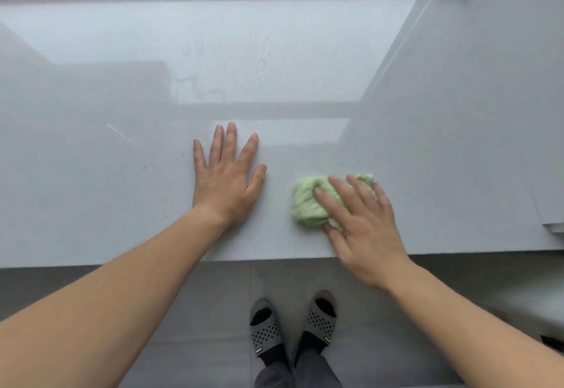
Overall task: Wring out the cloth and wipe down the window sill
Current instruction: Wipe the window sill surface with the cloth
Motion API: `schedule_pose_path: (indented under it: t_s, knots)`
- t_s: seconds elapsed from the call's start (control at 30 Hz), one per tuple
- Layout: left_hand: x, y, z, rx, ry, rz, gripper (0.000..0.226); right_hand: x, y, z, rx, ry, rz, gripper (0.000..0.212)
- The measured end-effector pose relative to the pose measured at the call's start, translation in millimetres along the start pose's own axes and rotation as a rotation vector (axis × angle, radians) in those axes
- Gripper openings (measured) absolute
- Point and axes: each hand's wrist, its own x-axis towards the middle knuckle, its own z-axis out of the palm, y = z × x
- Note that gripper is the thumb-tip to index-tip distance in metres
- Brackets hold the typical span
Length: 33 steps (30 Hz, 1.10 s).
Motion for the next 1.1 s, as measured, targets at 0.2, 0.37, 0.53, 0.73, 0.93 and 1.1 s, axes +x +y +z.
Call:
schedule_pose_path:
  t_s: [0.2, 0.37, 0.53, 0.73, 0.93, 1.1]
  knots:
    - [-0.6, 1.5, 3.8, 0.009, 0.033, -0.003, 0.065, -3.4, -35.3, 4.4, 0.102, 0.117, 0.403, 0.060]
    - [-1.9, 1.1, 4.1, 0.009, 0.036, 0.002, 0.067, -42.1, -8.2, 3.3, 0.114, -0.009, 0.069, 0.061]
    - [-2.9, 4.9, 2.6, -0.005, 0.036, -0.008, 0.071, 8.2, 75.5, -16.2, 0.140, 0.081, 0.499, 0.065]
    - [-1.2, 37.8, -0.1, -0.021, 0.067, 0.033, 0.066, -22.1, 38.7, -8.0, 0.049, 0.044, 0.227, 0.061]
    - [34.3, 87.8, 7.0, -0.022, 0.043, 0.010, 0.064, 29.8, 118.4, -24.4, 0.008, 0.035, 0.054, 0.061]
    - [34.2, 90.0, 10.5, -0.027, 0.053, -0.009, 0.064, 101.9, 137.1, -36.0, 0.104, 0.080, 0.423, 0.058]
